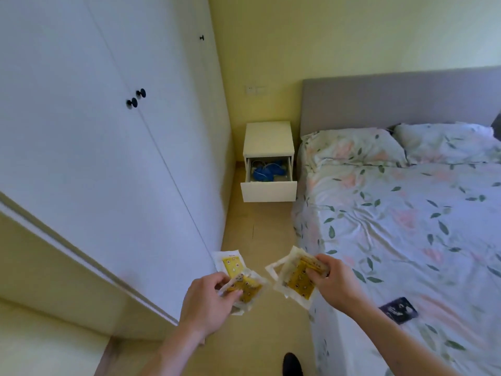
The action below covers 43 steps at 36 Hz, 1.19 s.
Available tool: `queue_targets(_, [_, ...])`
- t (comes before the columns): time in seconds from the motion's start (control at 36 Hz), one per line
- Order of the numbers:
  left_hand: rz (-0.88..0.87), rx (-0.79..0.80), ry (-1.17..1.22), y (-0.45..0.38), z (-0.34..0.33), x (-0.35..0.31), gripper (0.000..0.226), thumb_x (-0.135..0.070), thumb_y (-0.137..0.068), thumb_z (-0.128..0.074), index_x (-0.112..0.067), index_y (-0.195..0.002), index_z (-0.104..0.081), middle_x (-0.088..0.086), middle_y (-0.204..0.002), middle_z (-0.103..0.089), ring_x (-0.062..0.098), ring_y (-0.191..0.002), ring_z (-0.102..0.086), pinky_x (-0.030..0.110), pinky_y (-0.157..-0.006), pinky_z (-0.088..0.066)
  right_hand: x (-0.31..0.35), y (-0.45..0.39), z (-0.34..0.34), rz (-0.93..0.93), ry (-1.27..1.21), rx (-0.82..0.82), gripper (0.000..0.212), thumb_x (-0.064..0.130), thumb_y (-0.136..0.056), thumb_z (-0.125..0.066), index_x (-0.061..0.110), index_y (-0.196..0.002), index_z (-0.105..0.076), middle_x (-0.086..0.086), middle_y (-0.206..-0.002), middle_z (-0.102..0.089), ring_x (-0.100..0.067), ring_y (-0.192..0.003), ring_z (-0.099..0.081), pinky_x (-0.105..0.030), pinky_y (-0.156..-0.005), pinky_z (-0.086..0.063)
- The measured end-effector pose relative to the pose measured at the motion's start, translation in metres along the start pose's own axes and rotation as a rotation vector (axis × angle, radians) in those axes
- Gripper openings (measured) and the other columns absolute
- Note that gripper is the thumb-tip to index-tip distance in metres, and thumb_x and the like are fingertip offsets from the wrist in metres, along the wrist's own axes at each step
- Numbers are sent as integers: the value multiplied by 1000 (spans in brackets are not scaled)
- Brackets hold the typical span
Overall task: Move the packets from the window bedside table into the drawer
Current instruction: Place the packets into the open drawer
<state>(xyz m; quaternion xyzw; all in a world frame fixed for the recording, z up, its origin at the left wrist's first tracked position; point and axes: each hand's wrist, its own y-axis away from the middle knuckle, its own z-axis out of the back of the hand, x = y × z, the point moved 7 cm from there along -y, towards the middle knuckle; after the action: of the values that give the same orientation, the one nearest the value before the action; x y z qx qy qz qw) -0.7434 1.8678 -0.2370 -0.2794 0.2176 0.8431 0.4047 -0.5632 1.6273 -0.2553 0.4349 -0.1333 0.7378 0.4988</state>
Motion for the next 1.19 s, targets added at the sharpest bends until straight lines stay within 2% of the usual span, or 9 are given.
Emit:
queue_targets(0.14, [19,4,18,-82,1,-20,18,-45,-77,-79,-30,-74,-69,-19,-72,-69,5,-70,-62,24,-62,-50,23,-85,17,10,26,26,5,26,-98,-64,28,-100,-68,14,-82,-66,1,-68,-60,-4,-56,-44])
queue_targets(0.25, [37,-17,32,-141,9,-33,17,-42,-78,-80,-30,-75,-69,-20,-72,-69,2,-70,-62,17,-59,-46,35,-158,31,2,14,52,10,26,-97,-65,31,-89,-66,7,-85,-71,-9,-76,-68,-27,-70,-59])
queue_targets(0.31, [50,-20,40,-170,13,-36,16,-41,-79,-80,-29,-75,-69,-19,-72,-70,1,-69,-62,16,-57,-44,45,-192,37,9,8,45,11,25,-96,-66,30,-86,-66,6,-83,-70,-11,-77,-68,-31,-72,-60])
queue_targets(0.47, [63,3,53,-266,17,-36,17,-40,-79,-80,-29,-74,-69,-19,-71,-69,1,-67,-62,13,-55,-42,64,-288,36,-7,-4,40,9,23,-94,-68,29,-89,-69,7,-83,-72,-9,-76,-69,-29,-68,-59])
queue_targets(0.69, [90,149,82,-419,-2,-10,14,-37,-78,-80,-29,-74,-70,-17,-73,-71,5,-70,-66,31,-66,-56,78,-393,31,-109,-14,-8,9,20,-95,-67,29,-95,-68,10,-86,-71,-2,-77,-66,-10,-55,-45])
queue_targets(0.83, [89,266,57,-505,-20,-4,17,-40,-78,-76,-26,-73,-69,-14,-71,-70,6,-68,-65,33,-64,-56,78,-448,34,-168,-36,-73,10,19,-95,-67,26,-102,-71,9,-86,-73,-6,-79,-68,-16,-60,-47])
queue_targets(0.94, [118,338,23,-554,-34,-4,22,-35,-79,-75,-24,-66,-62,-9,-65,-65,9,-63,-61,27,-56,-48,73,-480,42,-230,-77,-128,13,18,-95,-66,26,-104,-69,9,-88,-71,-7,-81,-67,-19,-62,-47])
queue_targets(1.08, [127,376,-1,-619,-53,-11,20,-39,-77,-73,-21,-71,-66,-9,-69,-68,9,-70,-65,35,-66,-54,58,-535,55,-299,-132,-136,15,16,-97,-64,21,-109,-70,9,-88,-70,-2,-77,-64,-13,-55,-41])
queue_targets(1.19, [139,374,17,-676,-66,-23,14,-35,-82,-77,-24,-76,-69,-14,-75,-71,4,-73,-66,27,-63,-53,49,-597,65,-333,-117,-97,13,15,-99,-62,18,-111,-67,5,-83,-66,-2,-63,-57,-6,-41,-37])
